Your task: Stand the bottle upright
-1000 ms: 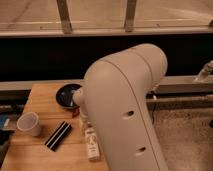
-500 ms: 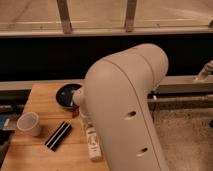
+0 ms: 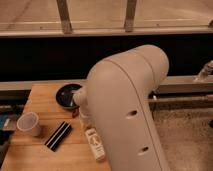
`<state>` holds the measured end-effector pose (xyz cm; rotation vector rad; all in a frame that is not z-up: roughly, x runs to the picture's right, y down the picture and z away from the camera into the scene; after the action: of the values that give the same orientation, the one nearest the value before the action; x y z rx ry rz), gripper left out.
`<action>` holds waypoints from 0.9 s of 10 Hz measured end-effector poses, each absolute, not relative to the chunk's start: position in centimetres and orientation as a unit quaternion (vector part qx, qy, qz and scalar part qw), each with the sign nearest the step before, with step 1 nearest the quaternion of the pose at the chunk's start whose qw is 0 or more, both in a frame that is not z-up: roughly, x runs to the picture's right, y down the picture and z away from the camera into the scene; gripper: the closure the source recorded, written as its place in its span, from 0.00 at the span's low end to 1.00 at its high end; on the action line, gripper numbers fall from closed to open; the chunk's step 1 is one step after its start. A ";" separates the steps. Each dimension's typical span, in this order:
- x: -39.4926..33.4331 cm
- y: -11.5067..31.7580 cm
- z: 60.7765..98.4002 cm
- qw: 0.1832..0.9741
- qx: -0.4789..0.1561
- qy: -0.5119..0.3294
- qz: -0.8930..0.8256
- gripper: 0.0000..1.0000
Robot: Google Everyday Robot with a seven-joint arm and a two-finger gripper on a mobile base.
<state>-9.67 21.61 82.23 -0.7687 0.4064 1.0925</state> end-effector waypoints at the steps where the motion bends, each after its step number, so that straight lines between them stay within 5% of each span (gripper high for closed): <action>1: -9.7 21.6 82.2 0.766 -0.354 0.186 0.503 1.00; 4: -9.0 19.0 81.6 0.771 -0.329 0.174 0.516 1.00; 9: -6.9 8.5 77.1 0.783 -0.255 0.134 0.551 1.00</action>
<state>-6.87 8.55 77.10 -0.5506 0.2900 1.1884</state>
